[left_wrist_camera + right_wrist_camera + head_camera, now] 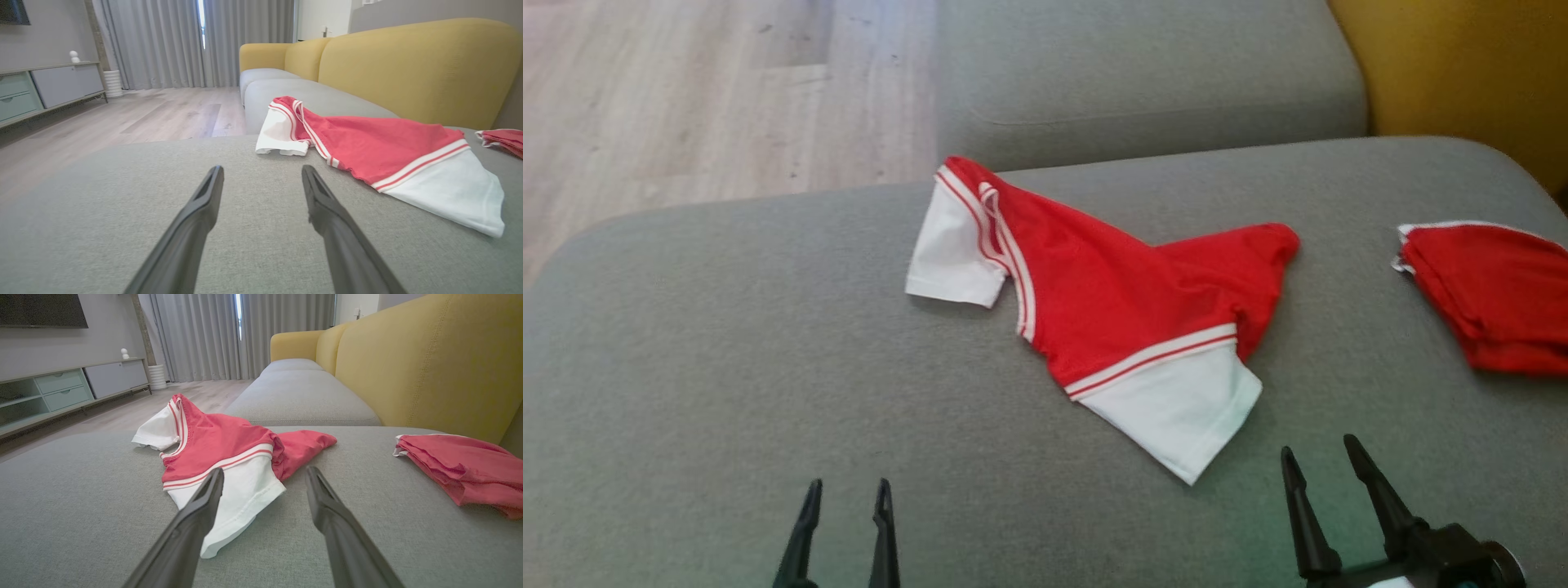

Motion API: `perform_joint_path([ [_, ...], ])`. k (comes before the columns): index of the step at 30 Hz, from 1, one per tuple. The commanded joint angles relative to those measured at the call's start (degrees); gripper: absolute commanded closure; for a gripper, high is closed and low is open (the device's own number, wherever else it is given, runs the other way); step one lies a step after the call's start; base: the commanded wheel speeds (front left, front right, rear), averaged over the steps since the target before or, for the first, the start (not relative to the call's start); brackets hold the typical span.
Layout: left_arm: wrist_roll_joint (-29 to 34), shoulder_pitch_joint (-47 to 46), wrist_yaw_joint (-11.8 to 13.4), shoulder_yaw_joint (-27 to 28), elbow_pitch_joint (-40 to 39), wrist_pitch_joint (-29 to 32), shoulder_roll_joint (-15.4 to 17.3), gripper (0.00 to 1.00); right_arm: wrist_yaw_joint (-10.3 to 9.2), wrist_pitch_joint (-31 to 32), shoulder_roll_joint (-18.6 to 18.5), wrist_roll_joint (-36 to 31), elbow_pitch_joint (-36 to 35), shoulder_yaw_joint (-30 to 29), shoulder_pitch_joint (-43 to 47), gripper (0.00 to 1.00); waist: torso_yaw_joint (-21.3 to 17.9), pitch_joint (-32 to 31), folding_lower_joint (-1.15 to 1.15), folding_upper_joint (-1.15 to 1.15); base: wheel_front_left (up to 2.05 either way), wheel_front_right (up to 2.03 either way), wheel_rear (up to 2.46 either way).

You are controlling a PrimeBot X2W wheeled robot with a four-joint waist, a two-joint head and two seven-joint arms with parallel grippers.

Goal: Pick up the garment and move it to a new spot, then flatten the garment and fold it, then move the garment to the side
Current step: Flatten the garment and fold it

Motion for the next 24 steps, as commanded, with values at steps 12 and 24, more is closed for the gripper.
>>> perform_joint_path([
  [12, -3.81, -11.03, -0.39, -3.52, 8.45, -0.47, -0.49, 0.00, -0.04, -0.37, -0.40, -0.79, -3.34, 2.15, -4.62, 0.00, -8.47, 5.91, 0.00, 0.00, 0.00, 0.00, 0.00],
  [24, -16.85, -27.39, -2.31, -11.04, 24.30, -0.40, -0.49, 0.00, -0.04, -0.37, -0.40, 0.00, -4.63, 2.70, -8.85, 0.00, -15.54, 13.59, 0.00, 0.00, 0.00, 0.00, 0.00],
])
